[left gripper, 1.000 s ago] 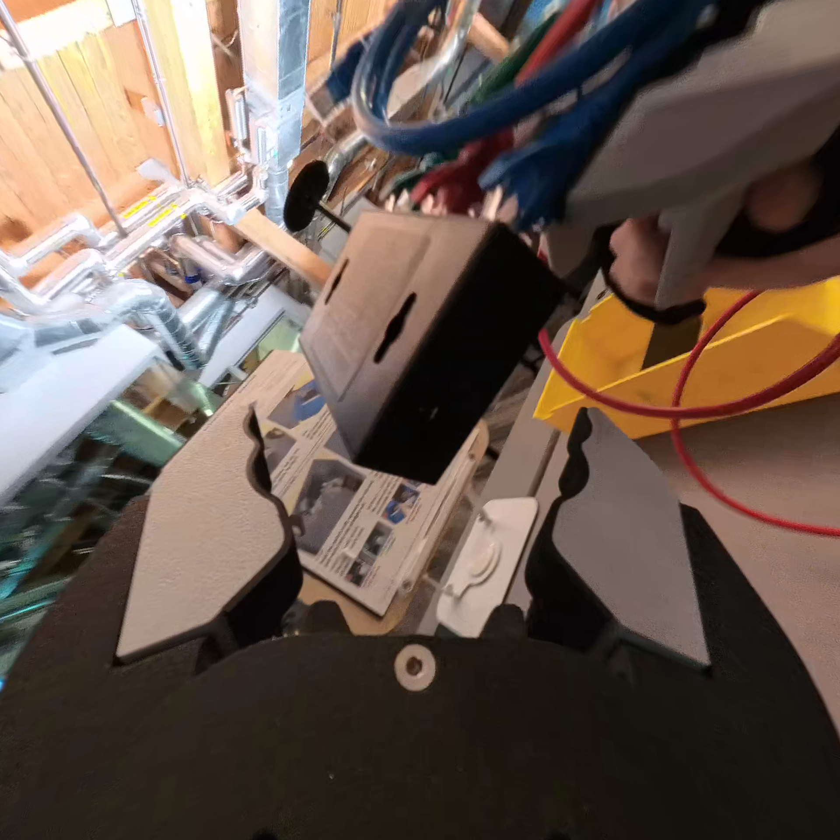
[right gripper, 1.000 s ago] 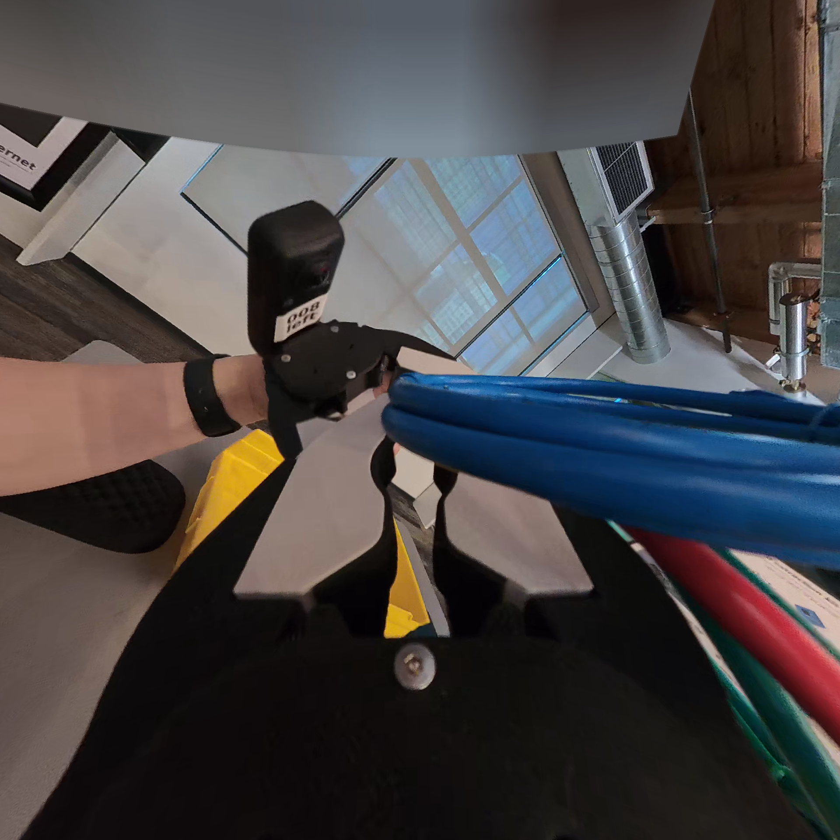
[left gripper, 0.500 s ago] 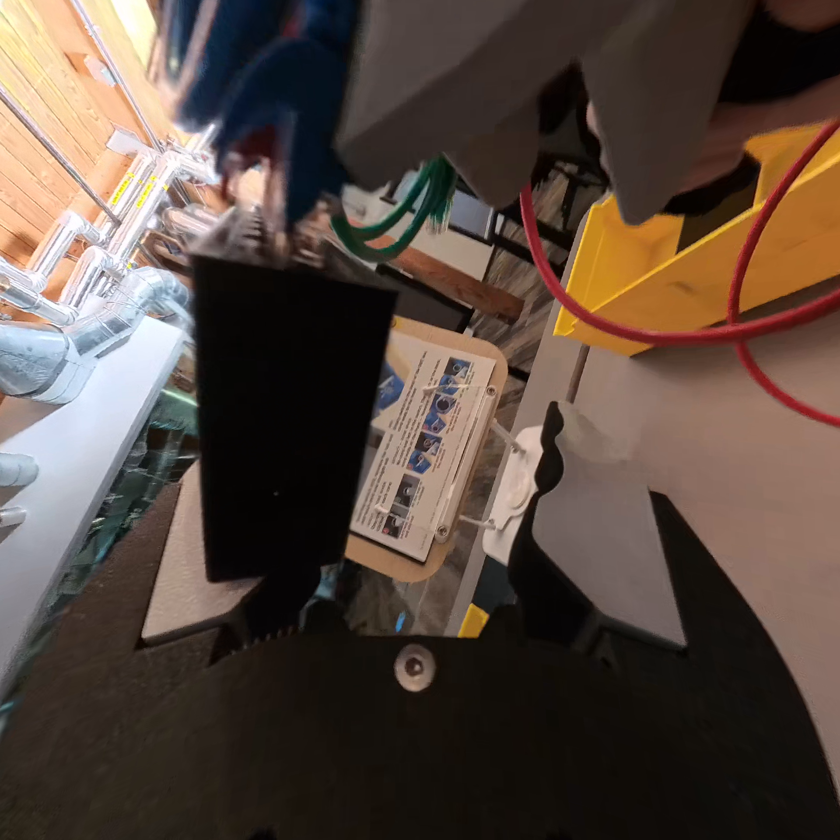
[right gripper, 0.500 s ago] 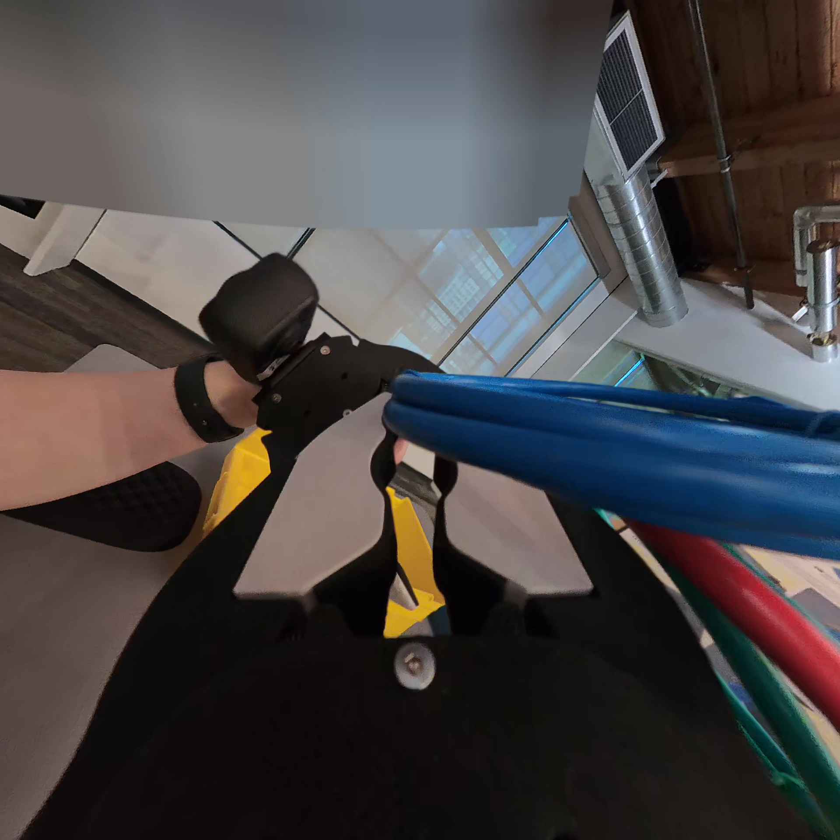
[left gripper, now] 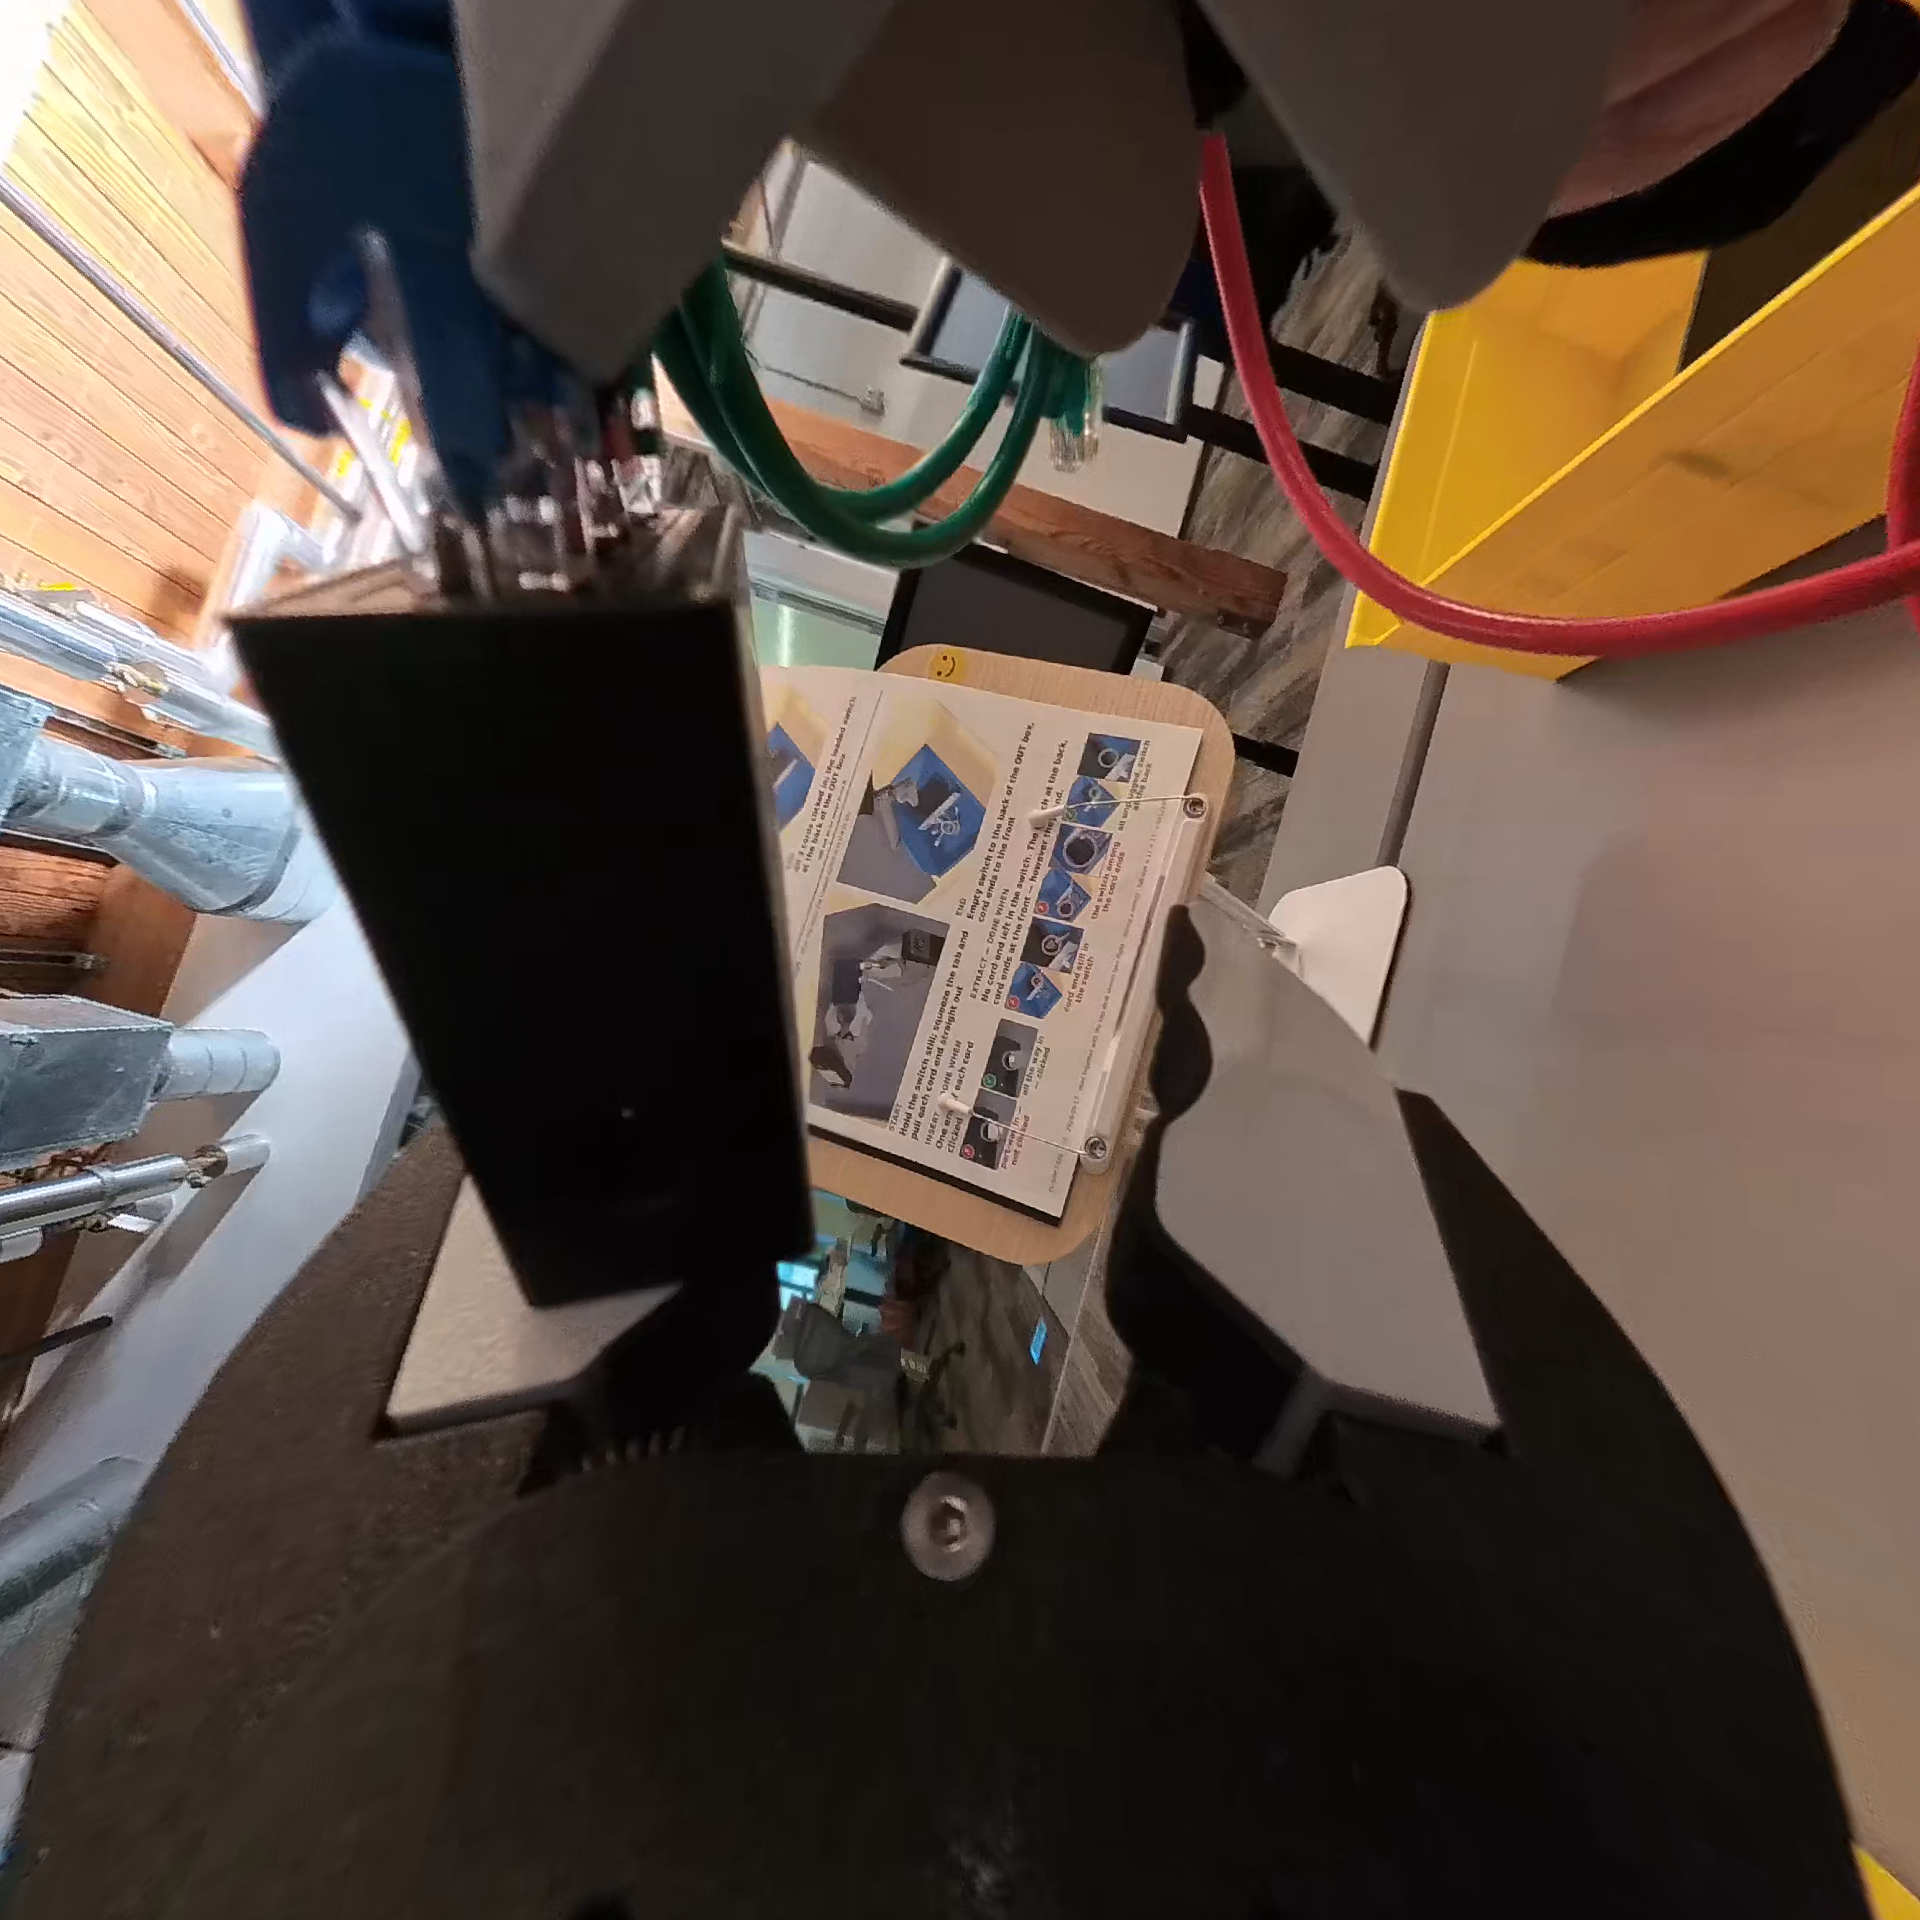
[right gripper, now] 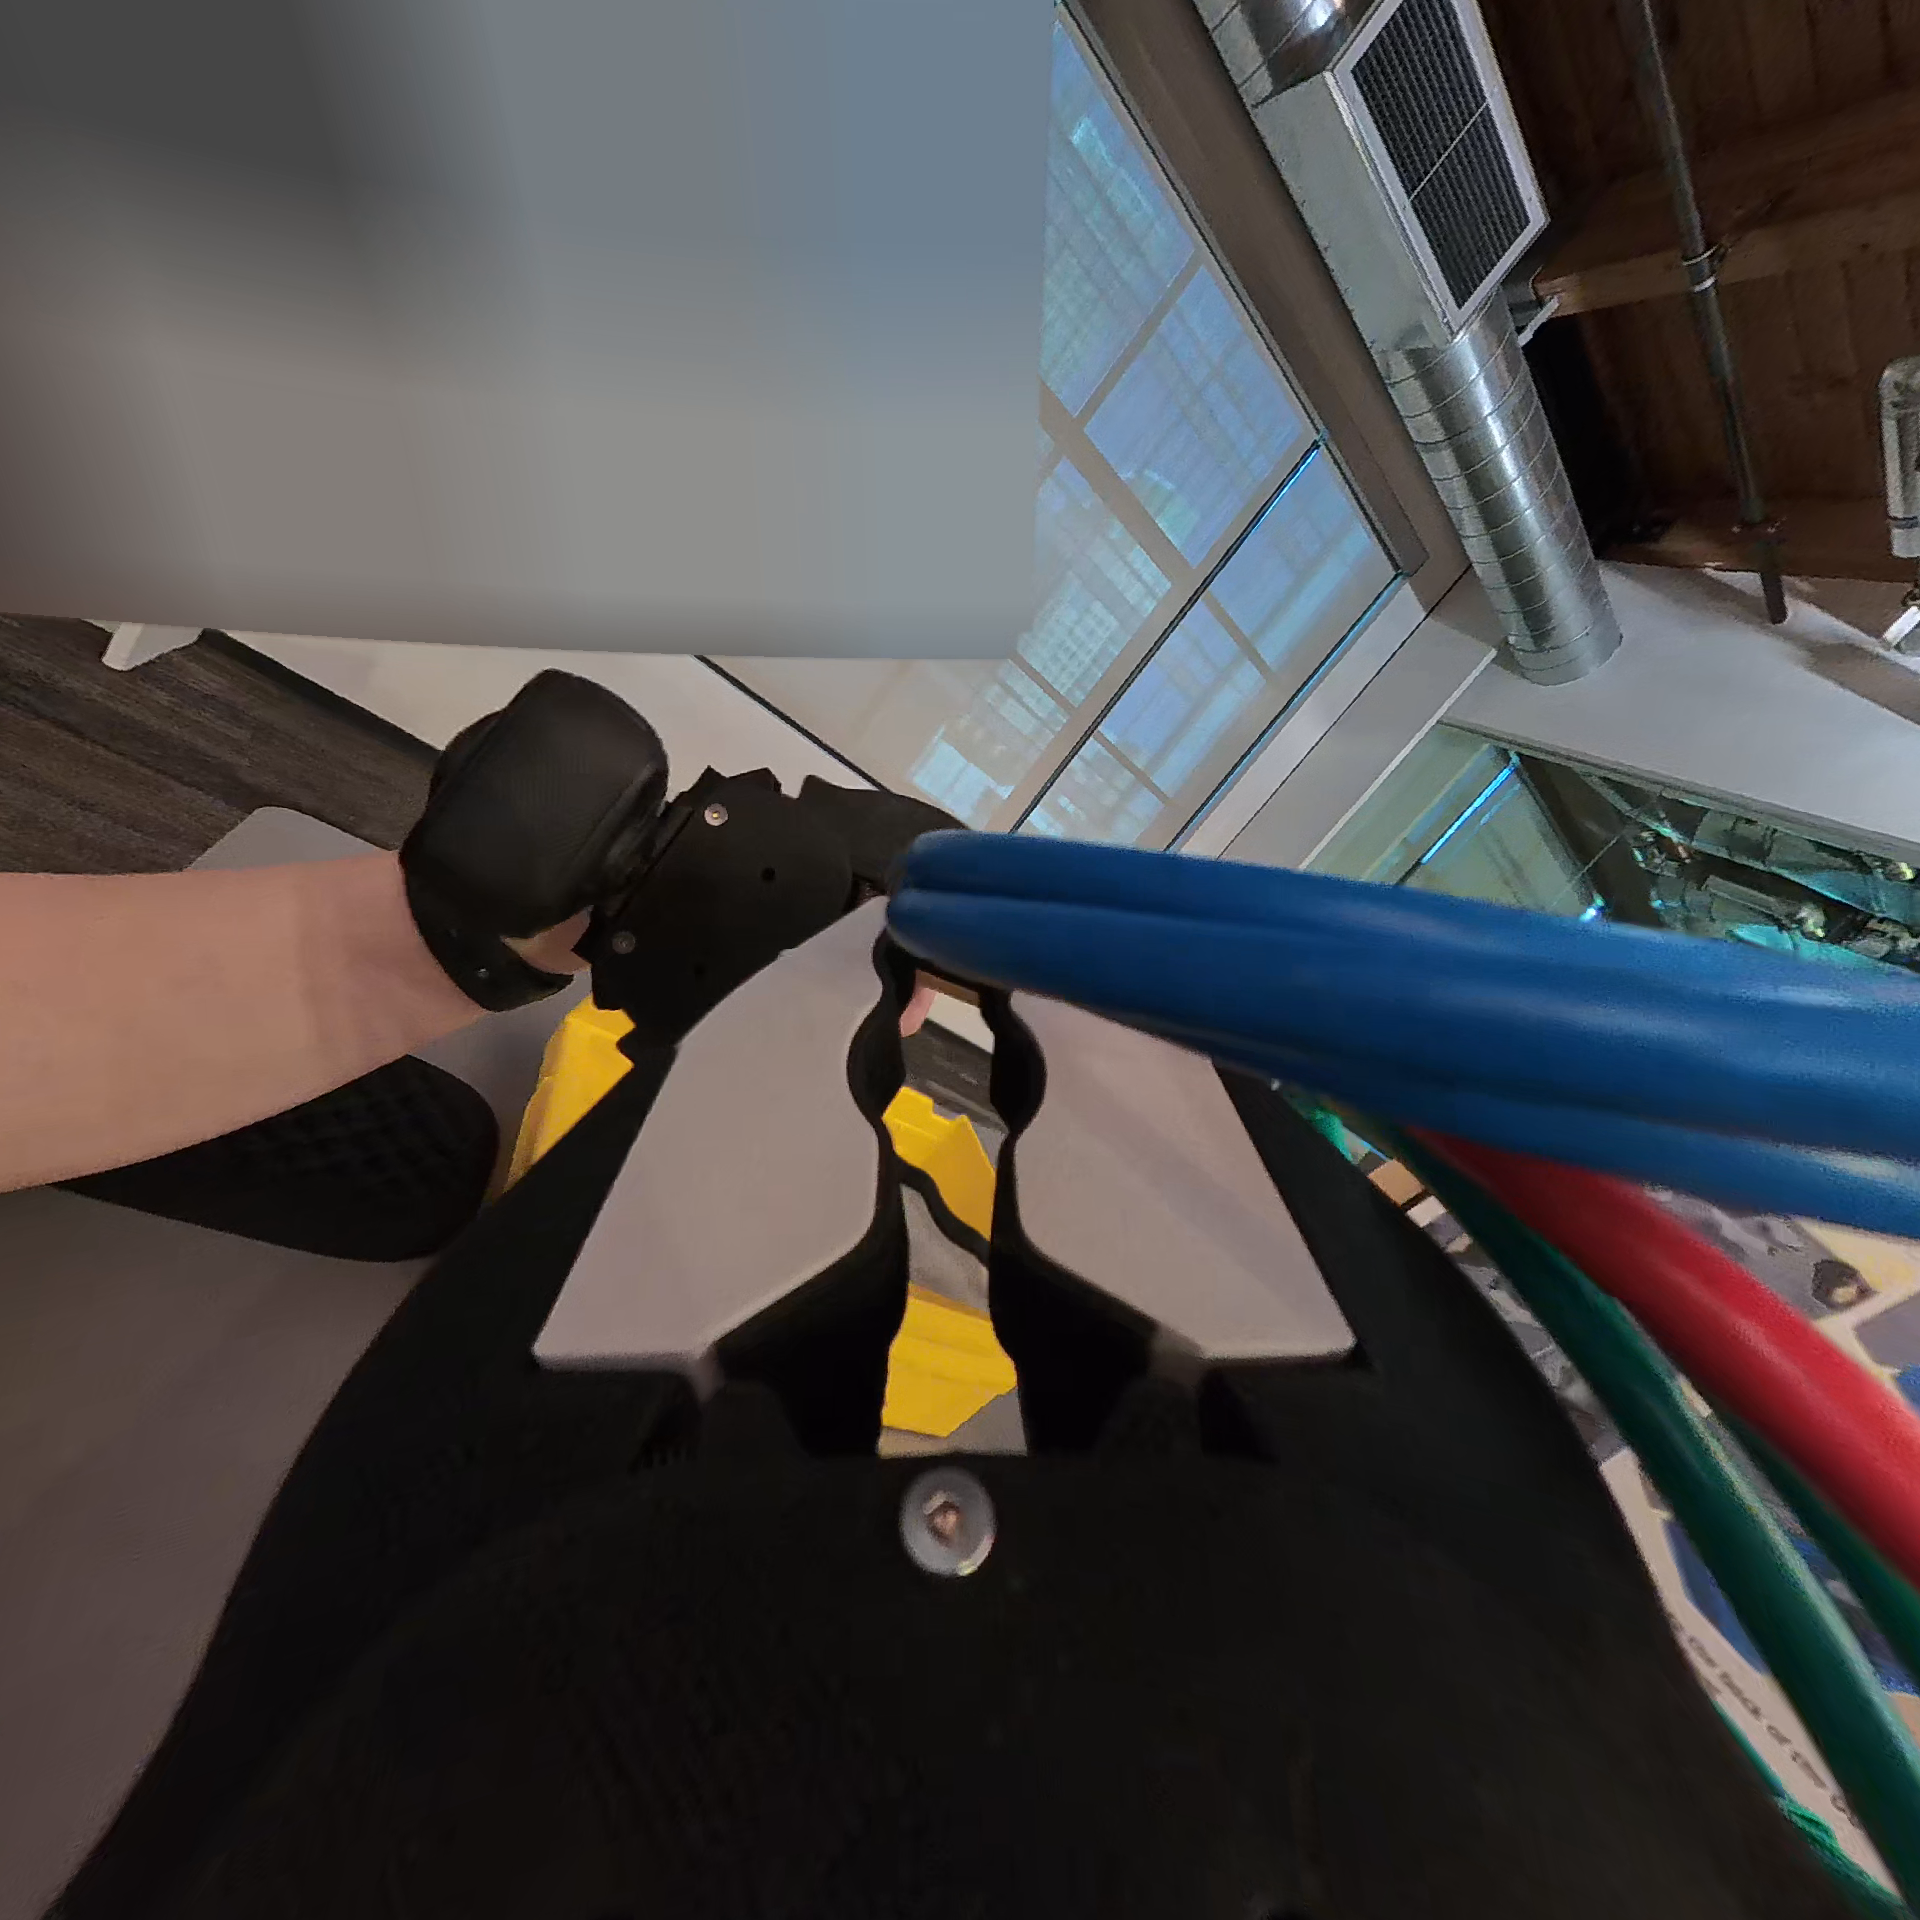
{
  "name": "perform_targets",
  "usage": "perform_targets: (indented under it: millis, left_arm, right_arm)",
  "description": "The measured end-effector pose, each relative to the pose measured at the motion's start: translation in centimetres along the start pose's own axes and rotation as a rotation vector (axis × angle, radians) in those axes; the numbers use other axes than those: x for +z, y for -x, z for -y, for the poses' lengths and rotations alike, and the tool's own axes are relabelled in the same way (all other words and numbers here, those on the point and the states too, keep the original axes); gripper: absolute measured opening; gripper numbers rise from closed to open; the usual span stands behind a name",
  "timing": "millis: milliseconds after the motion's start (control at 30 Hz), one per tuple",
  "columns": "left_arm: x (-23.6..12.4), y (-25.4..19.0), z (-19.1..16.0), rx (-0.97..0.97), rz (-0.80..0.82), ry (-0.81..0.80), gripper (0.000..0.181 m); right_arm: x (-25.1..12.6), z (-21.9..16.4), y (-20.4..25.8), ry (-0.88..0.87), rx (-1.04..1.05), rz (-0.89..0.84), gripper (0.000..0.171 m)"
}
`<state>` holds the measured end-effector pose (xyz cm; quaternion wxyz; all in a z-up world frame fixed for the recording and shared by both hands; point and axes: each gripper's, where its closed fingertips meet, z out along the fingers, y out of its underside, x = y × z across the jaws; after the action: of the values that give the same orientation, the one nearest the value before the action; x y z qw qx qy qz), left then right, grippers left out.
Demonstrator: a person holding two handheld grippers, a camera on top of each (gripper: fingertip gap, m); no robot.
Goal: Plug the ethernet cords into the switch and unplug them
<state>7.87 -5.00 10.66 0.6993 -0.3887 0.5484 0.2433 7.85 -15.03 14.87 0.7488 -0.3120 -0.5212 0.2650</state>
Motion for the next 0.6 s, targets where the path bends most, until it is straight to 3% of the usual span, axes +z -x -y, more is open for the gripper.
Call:
perform_targets:
  millis: [33,167,267,367,600]
  left_arm:
    - [0.0,0.2,0.2,0.000,0.011,-0.007,0.070]
    - [-0.3,0.9,0.5,-0.011,0.054,-0.029,0.040]
    - [-0.7,1.5,0.6,-0.020,0.071,-0.045,0.000]
    - [-1.2,1.9,0.7,0.036,0.100,-0.066,0.000]
    - [-0.9,4.1,-0.8,0.154,0.263,0.053,0.000]
  right_arm:
    - [0.0,0.1,-0.1,-0.005,-0.004,-0.007,0.012]
    - [-0.2,0.4,-0.2,-0.015,-0.004,-0.005,0.012]
    - [-0.4,0.4,-0.3,-0.020,-0.006,-0.011,0.012]
    - [-0.4,0.5,-0.3,-0.026,0.007,-0.001,0.012]
    - [-0.1,0.2,0.0,-0.018,0.035,0.008,0.012]
